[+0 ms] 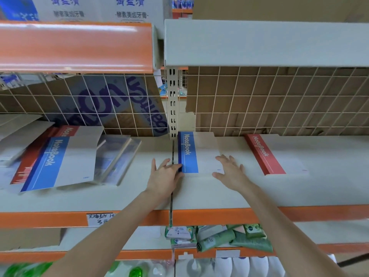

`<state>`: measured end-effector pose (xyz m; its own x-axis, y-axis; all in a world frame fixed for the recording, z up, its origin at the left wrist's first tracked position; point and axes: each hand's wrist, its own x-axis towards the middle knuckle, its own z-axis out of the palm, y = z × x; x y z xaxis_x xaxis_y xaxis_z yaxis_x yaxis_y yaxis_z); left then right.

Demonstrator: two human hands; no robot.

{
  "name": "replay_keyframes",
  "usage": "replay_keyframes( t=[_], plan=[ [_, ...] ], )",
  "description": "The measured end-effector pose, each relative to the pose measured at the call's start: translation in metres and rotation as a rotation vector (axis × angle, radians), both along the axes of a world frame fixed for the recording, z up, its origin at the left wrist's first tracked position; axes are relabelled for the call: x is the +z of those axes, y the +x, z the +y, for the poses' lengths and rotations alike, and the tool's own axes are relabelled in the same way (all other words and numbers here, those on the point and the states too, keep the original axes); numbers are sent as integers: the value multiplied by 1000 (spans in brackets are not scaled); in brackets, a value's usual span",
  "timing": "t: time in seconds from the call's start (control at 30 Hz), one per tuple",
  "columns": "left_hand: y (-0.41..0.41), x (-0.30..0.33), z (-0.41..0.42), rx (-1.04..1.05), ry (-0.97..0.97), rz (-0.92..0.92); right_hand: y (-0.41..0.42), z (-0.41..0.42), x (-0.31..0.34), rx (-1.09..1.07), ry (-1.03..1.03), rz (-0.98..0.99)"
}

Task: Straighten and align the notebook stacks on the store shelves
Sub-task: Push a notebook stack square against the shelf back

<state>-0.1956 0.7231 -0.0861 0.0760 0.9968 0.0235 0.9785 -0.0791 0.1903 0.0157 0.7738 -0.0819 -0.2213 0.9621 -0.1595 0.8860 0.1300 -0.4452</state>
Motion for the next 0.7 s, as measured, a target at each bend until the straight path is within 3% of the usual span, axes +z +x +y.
replay_keyframes(
  t=[0.13, 0.33, 0.57, 0.7],
  plan=[
    [-15, 6, -15, -23, -73, -57, -38, -8, 12, 67, 118, -65],
    [-92, 26, -40, 64, 169, 49, -129, -24, 30, 321, 272, 9],
    [-221, 34, -92, 320, -76, 373, -236, -54, 26, 553, 225, -32],
    [-255, 29, -111, 386, -105, 477, -290, -74, 21, 626, 262, -90]
  ],
)
